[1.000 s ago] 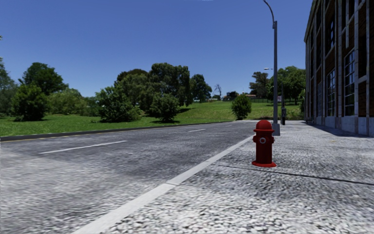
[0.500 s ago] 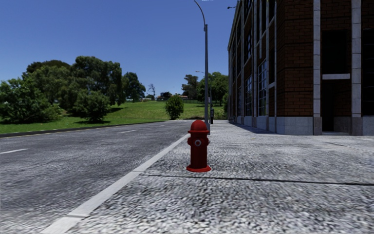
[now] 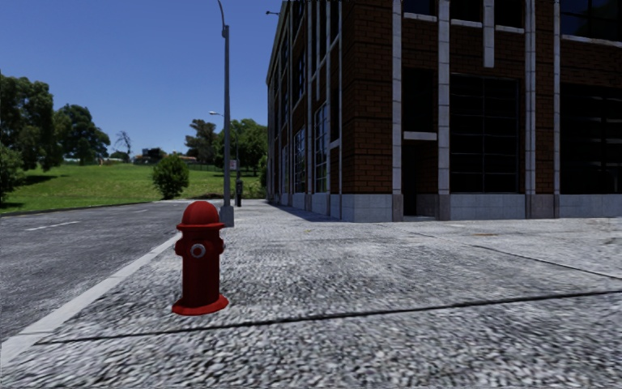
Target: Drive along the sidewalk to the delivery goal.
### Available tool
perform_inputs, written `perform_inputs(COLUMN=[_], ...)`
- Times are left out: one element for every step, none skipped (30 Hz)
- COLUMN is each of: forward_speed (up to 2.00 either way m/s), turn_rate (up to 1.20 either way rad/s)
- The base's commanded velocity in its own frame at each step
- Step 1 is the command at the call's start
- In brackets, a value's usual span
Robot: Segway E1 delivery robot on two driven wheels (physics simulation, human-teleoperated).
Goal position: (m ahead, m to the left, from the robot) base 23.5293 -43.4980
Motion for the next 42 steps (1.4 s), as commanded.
perform_inputs(forward_speed=[1.05,1.05,1.05,1.05,1.05,1.05,1.05,1.06,1.06,1.06,1.06,1.06,1.06,1.09,1.13,1.13,1.17,1.22,1.25,1.25,1.36,2.0,2.0,2.0,2.0,2.0,2.0,2.0,2.0,2.0,2.0,2.0,2.0,2.0,2.0,2.0,2.0,2.0,2.0,2.0,2.0,2.0], turn_rate=[-0.8,-0.8,-0.8,-0.8,-0.8,-0.83,-0.83,-0.87,-0.89,-0.89,-0.89,-0.89,-0.89,-0.89,-0.89,-0.89,-0.89,-0.89,-0.89,-0.89,-0.89,-0.89,-0.89,-0.89,-0.89,-0.89,-0.89,-0.89,-0.89,-0.89,-0.89,-0.89,-0.89,-0.89,-0.89,-0.89,-0.89,-0.89,-0.89,-0.89,-0.89,-0.89])
